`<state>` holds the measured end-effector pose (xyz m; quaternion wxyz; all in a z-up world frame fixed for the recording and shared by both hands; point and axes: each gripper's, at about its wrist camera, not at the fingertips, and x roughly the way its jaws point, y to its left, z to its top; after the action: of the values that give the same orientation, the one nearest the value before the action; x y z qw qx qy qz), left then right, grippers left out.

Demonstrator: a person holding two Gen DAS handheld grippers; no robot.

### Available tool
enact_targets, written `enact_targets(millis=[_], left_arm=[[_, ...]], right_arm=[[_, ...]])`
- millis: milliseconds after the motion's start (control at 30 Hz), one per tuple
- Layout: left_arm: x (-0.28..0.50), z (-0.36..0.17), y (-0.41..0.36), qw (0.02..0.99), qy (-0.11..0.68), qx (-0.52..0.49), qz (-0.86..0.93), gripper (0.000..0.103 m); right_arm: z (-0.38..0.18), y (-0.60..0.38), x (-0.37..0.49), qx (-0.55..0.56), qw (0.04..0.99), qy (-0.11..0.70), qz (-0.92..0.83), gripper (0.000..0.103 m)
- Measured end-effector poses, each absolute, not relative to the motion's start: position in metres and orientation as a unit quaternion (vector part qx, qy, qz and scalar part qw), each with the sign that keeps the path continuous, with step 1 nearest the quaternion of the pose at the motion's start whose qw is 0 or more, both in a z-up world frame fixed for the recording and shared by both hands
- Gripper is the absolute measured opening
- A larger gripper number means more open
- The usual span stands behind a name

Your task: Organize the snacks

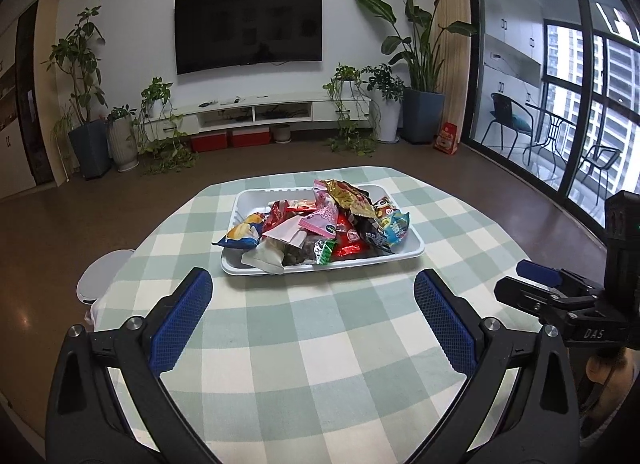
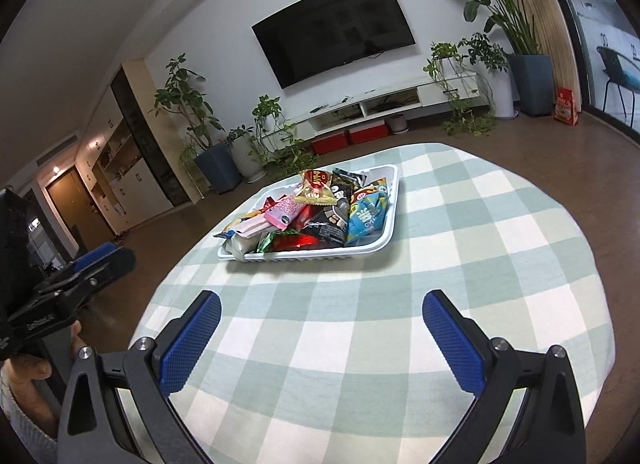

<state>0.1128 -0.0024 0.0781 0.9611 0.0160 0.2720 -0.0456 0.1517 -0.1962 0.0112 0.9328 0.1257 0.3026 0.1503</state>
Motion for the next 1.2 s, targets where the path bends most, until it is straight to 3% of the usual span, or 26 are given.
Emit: enact_targets(millis=[1200], left_arm=[[0.1053,0.0816,-0.0055,0.963,0.265,0.024,-0.042,0.102]], right_arm=[[0.0069,-0.1891,0.1498,0.106,0.934,0.307,0.147,0.103]])
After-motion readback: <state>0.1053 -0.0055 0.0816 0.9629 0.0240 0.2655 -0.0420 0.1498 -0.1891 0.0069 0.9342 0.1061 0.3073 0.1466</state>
